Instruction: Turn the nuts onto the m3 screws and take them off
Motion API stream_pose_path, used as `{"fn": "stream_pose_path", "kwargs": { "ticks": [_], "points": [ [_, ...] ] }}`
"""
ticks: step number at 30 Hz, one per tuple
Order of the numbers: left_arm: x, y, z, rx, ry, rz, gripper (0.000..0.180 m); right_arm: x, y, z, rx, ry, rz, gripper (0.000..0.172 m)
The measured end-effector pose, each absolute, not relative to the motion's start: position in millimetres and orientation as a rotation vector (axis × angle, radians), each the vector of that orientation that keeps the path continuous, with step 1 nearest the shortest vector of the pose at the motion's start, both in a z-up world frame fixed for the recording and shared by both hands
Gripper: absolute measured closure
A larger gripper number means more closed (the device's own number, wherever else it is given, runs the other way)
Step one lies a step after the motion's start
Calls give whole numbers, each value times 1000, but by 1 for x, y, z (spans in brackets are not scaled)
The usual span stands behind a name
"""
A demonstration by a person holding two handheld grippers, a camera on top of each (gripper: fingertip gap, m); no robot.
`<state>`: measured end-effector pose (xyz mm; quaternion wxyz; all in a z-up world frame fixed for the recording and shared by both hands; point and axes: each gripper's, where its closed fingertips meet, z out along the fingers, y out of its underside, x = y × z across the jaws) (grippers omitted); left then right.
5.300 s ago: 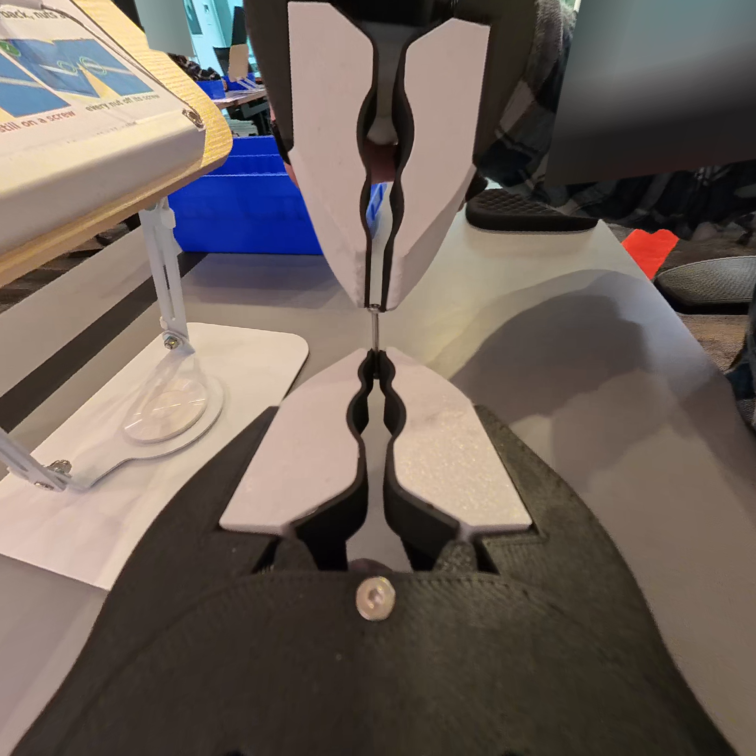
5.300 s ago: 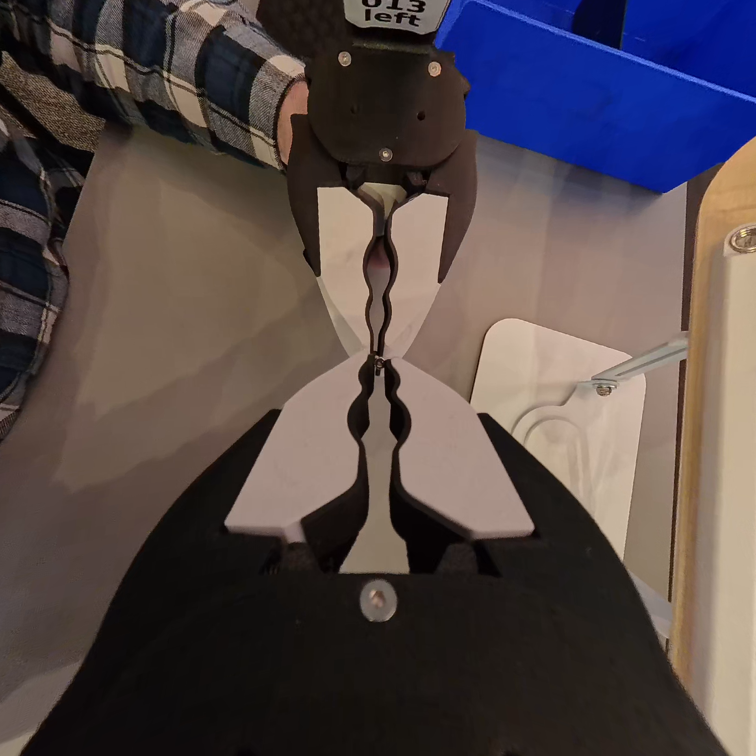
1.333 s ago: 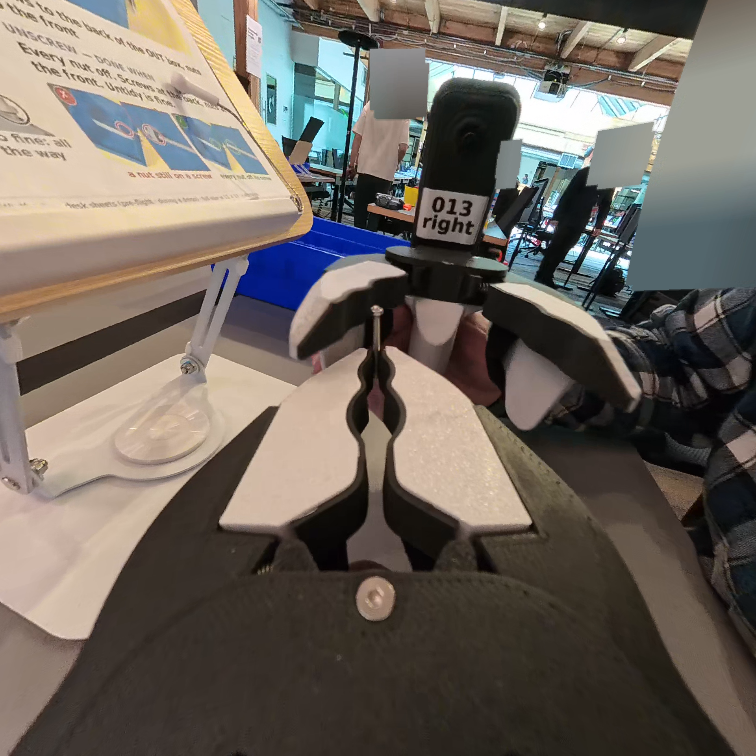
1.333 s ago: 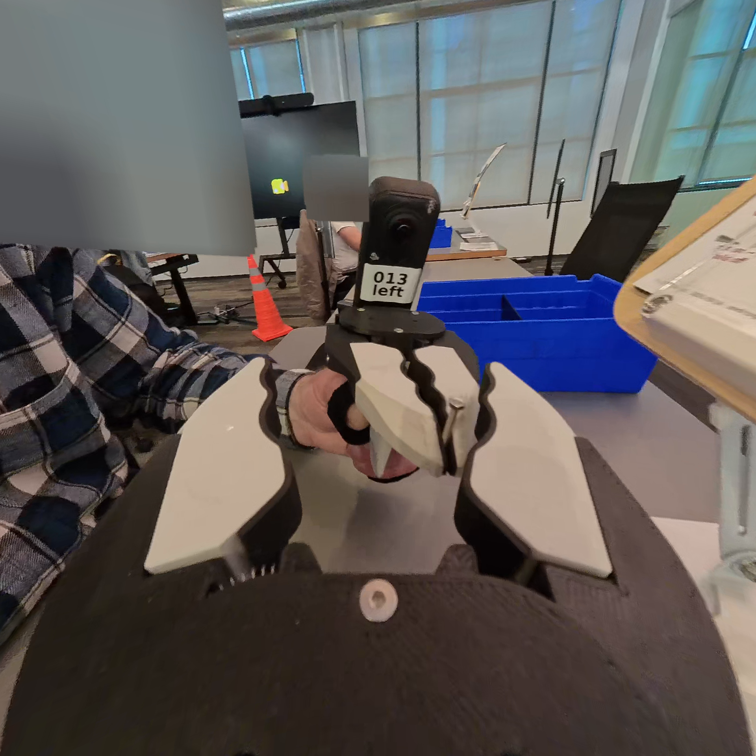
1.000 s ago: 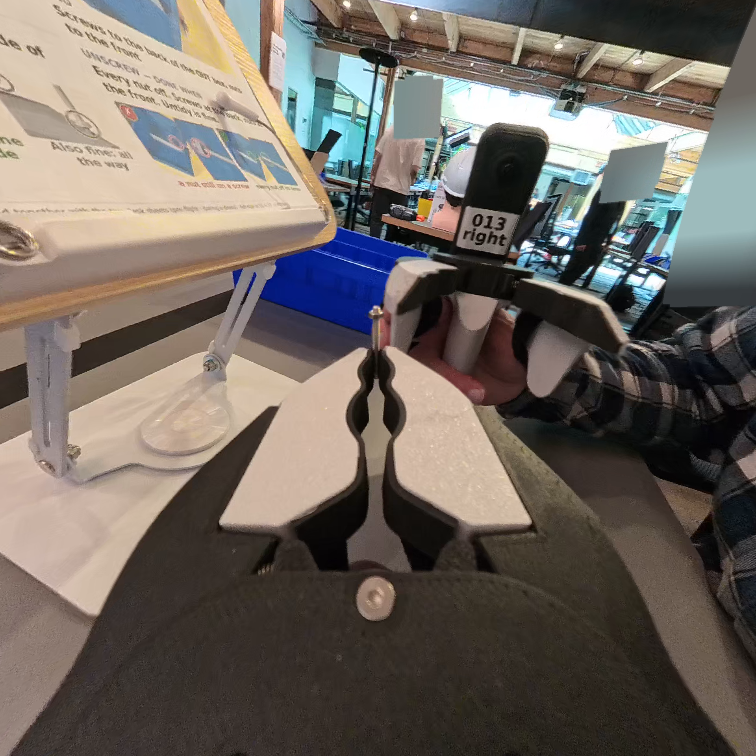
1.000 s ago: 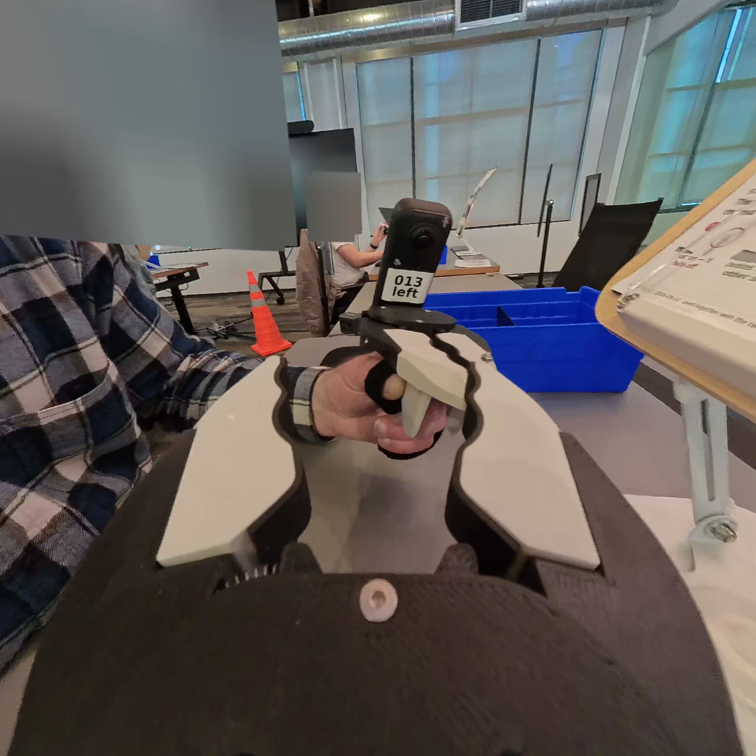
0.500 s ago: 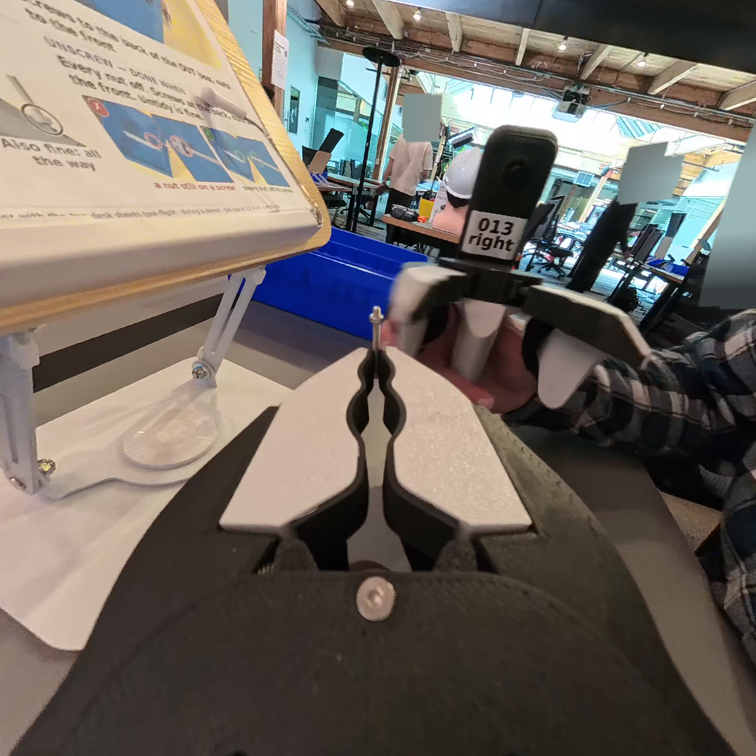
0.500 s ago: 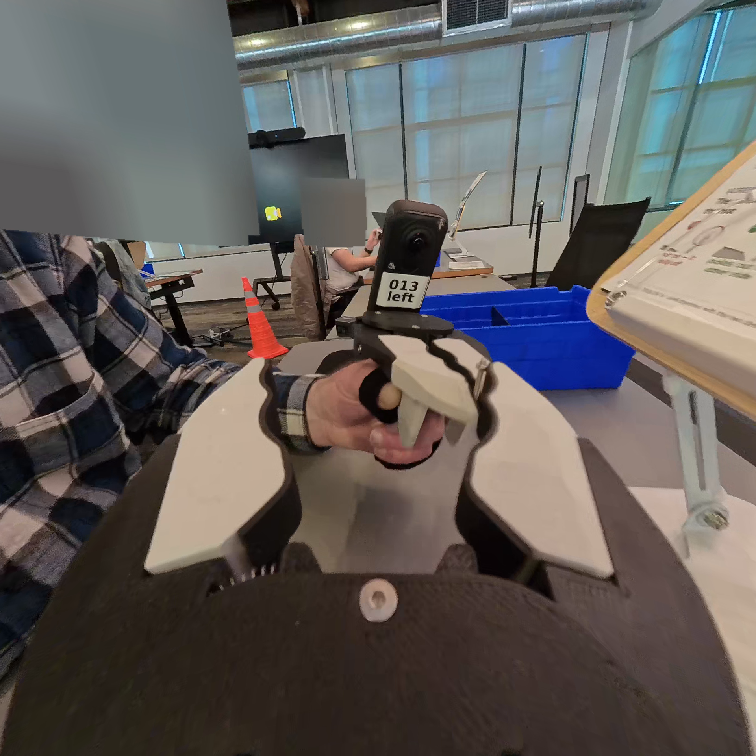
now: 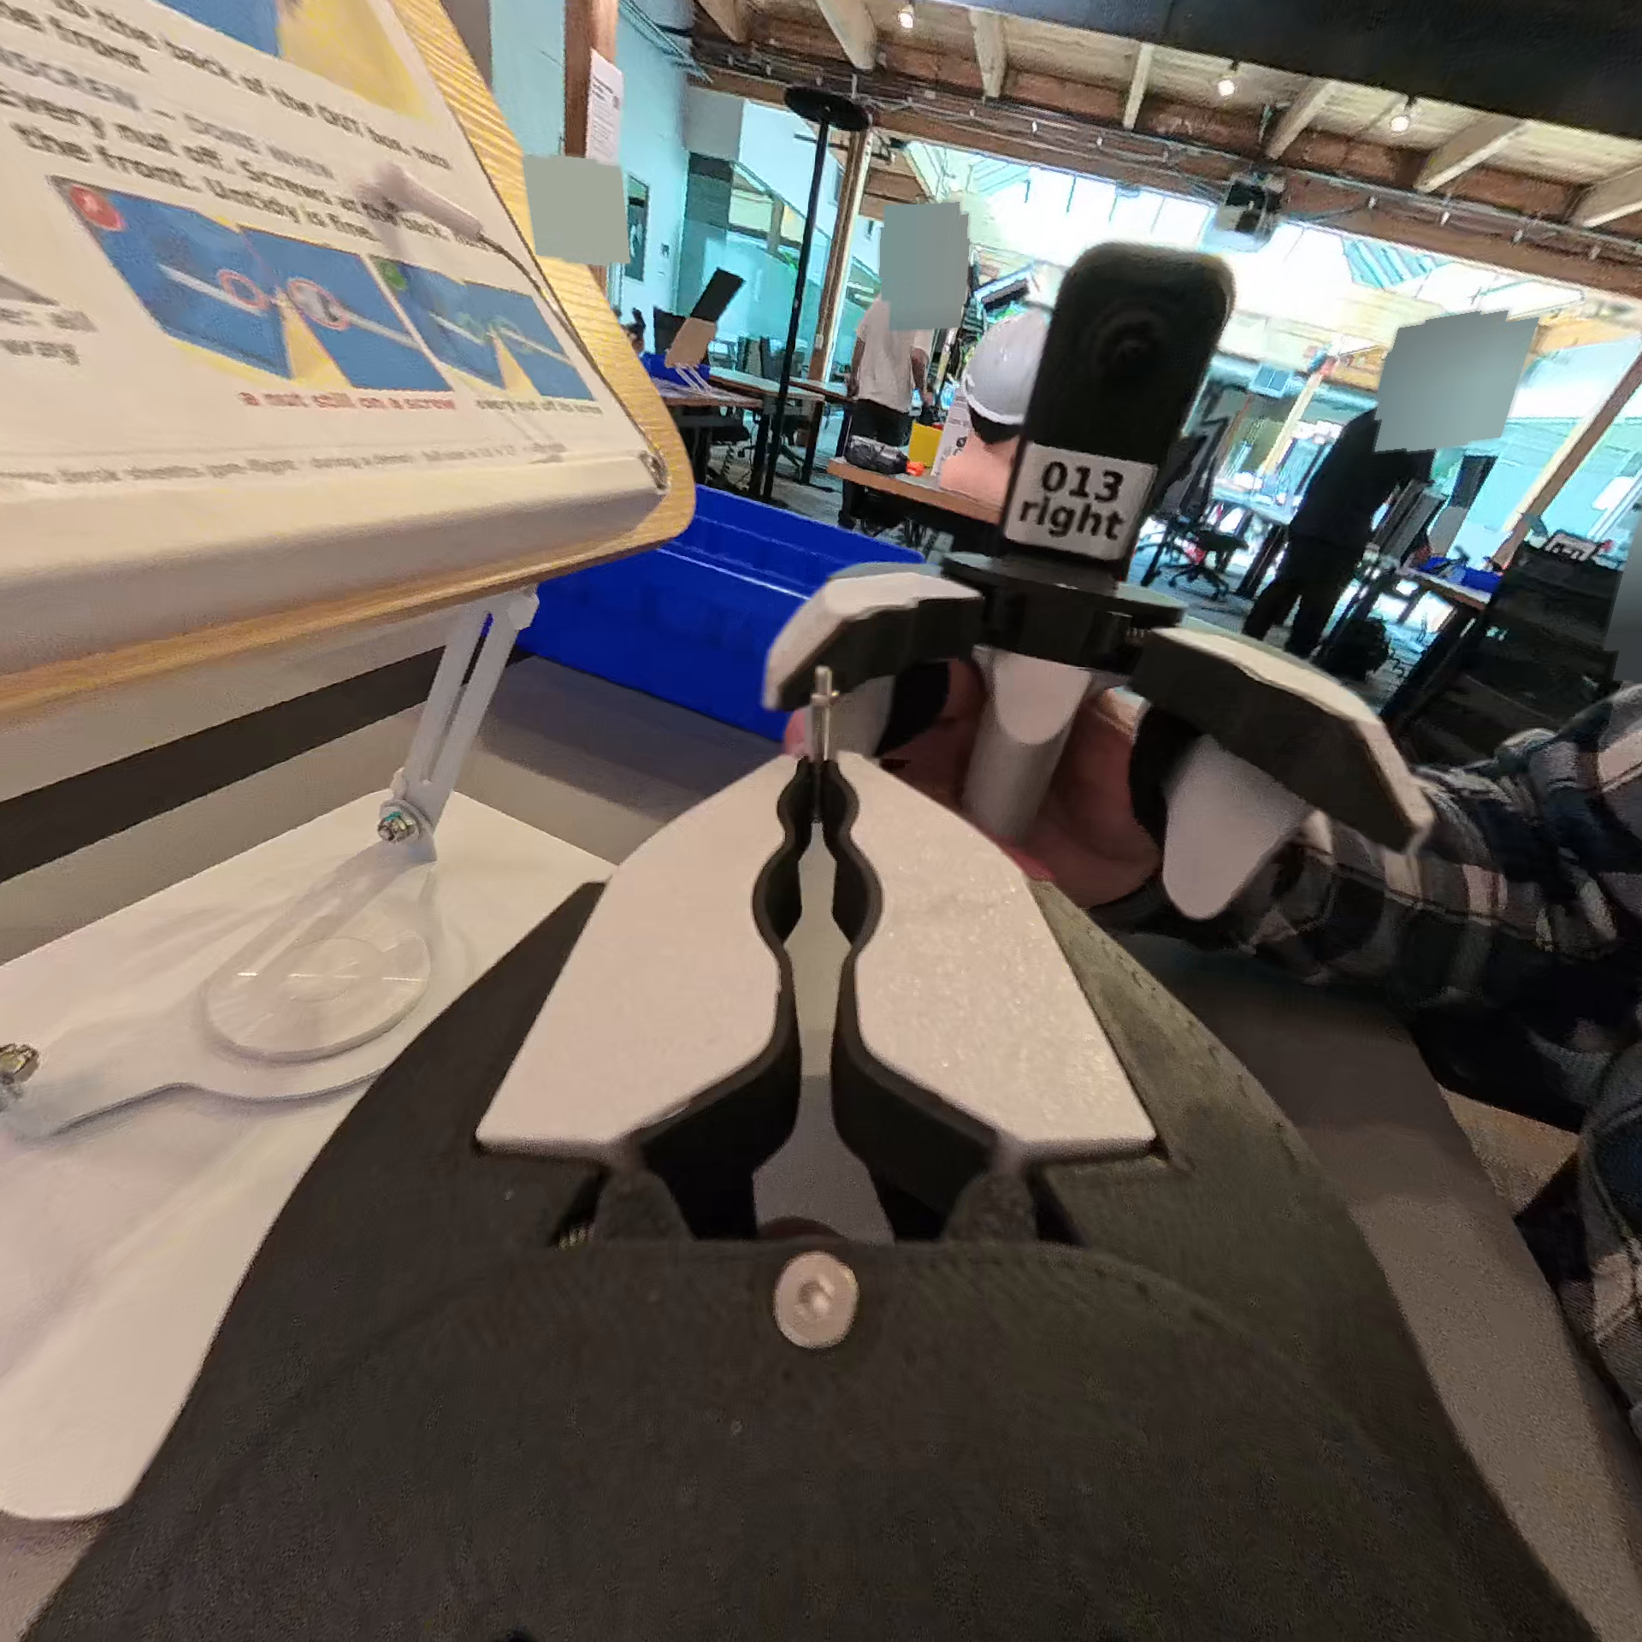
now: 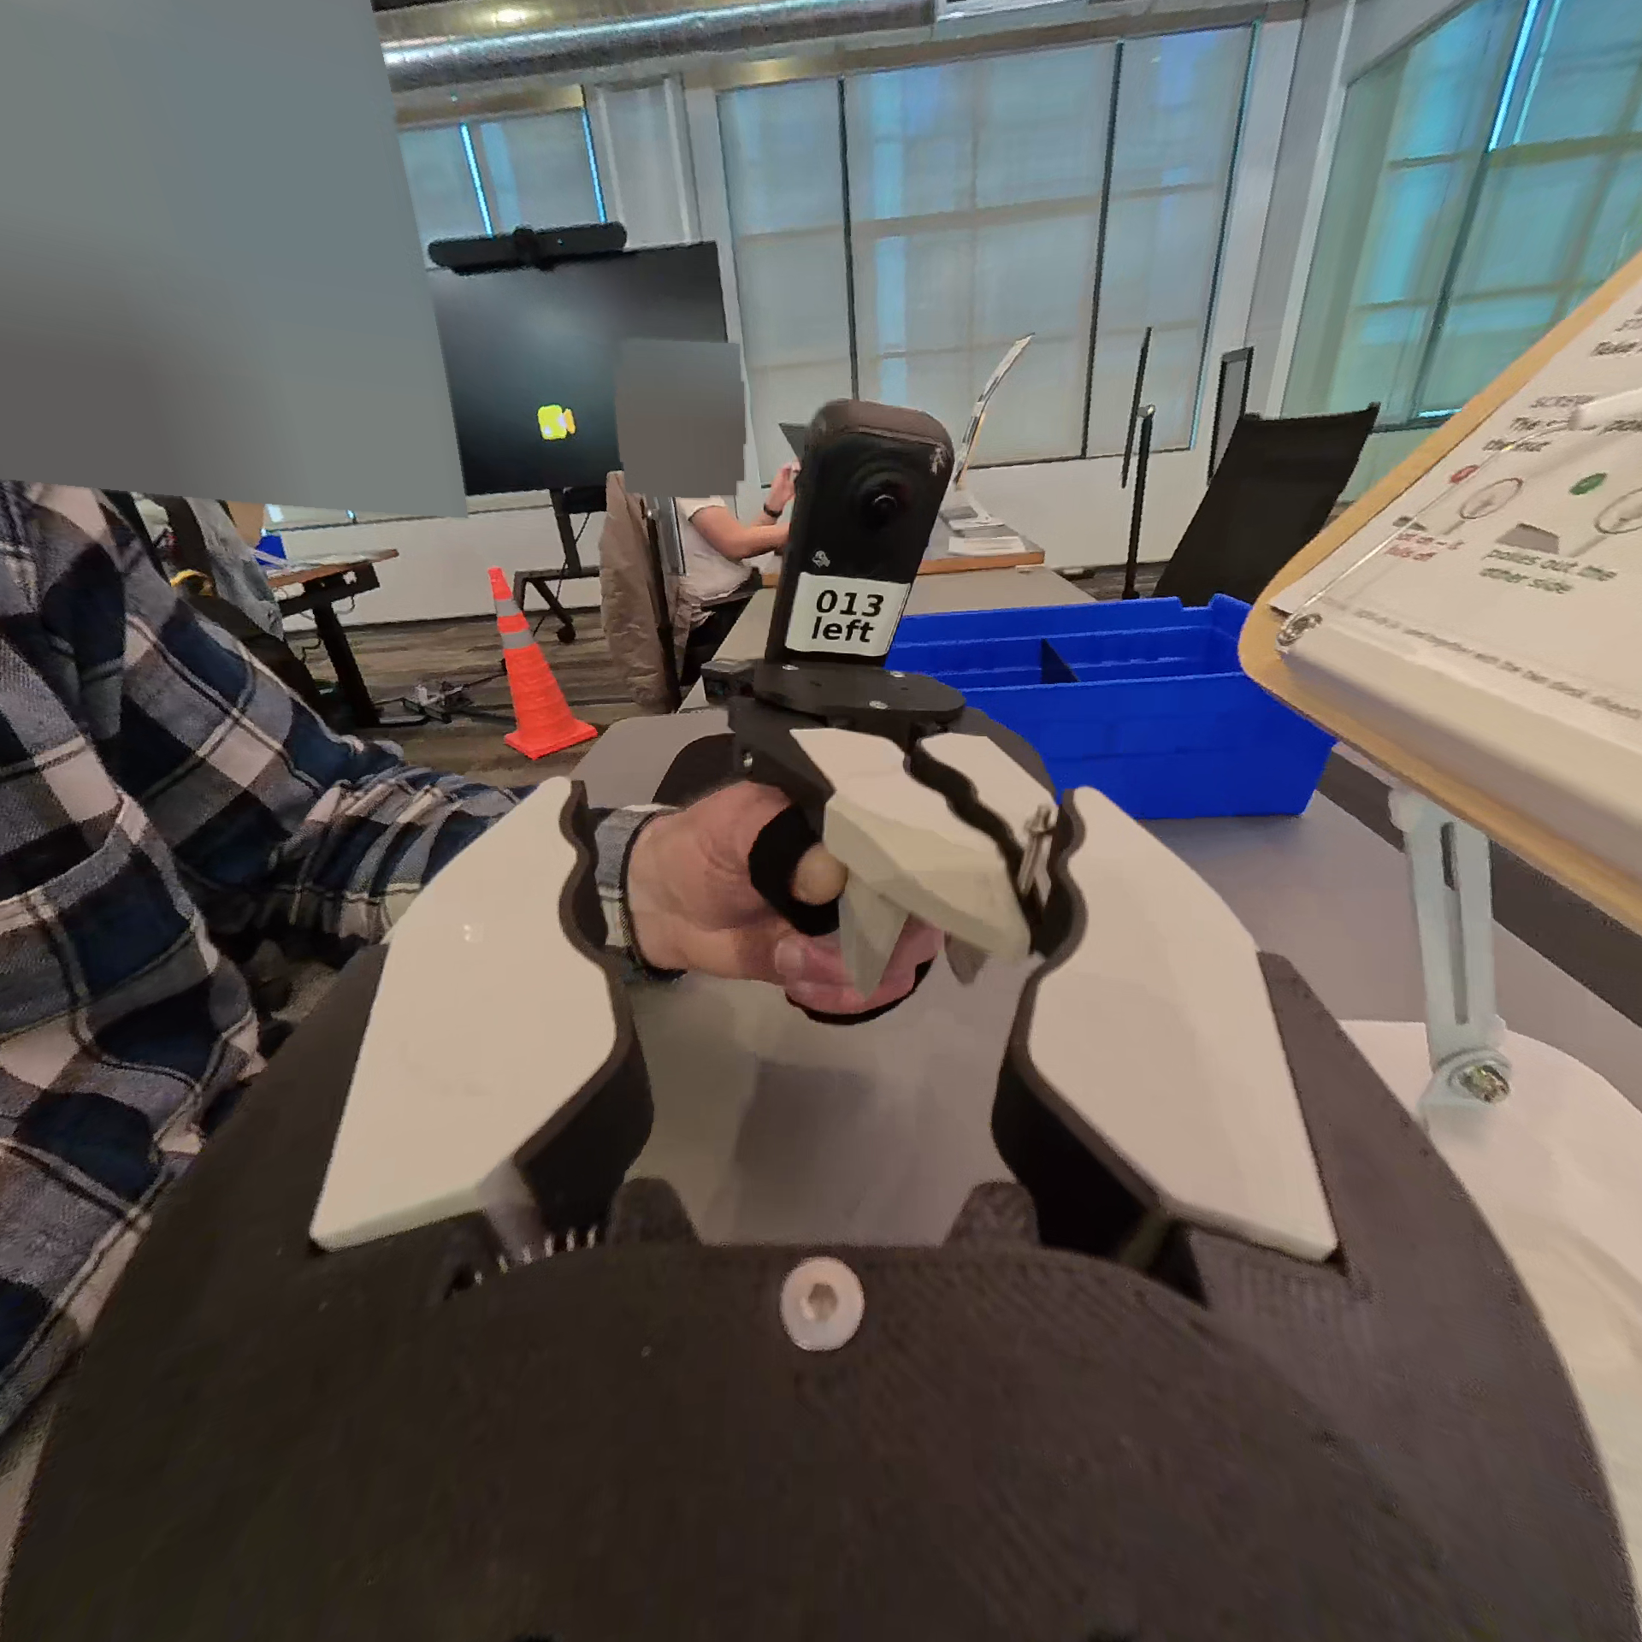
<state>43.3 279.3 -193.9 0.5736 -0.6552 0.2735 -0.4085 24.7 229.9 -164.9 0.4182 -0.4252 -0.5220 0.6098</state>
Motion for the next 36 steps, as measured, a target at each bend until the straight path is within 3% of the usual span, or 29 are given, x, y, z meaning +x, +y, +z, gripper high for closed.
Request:
{"fn": "stream_pose_path", "kwargs": {
  "ticks": [1,2,17,22,25,27,29,36],
  "points": [
    [41,280,-193,-1536,630,-964,179,33,229,-164,-1054,-1305,1541,76],
    [40,281,-194,-1543,637,-941,179,41,228,-163,-1043,-1307,1556,95],
    [61,276,-196,-1535,717,-905,179,34,270,-173,-1194,-1212,1390,166],
    [62,274,-191,-1495,715,-942,179,36,270,-171,-1188,-1198,1382,167],
    [63,272,-187,-1476,702,-1005,143,50,276,-155,-1163,-1140,1356,167],
    [62,273,-191,-1483,714,-985,152,68,283,-142,-1158,-1122,1303,167],
    [64,272,-196,-1482,737,-966,178,94,297,-129,-1181,-1102,1218,167],
    [68,279,-212,-1555,766,-868,180,222,393,-105,-1447,-915,800,166]
  ]
}}
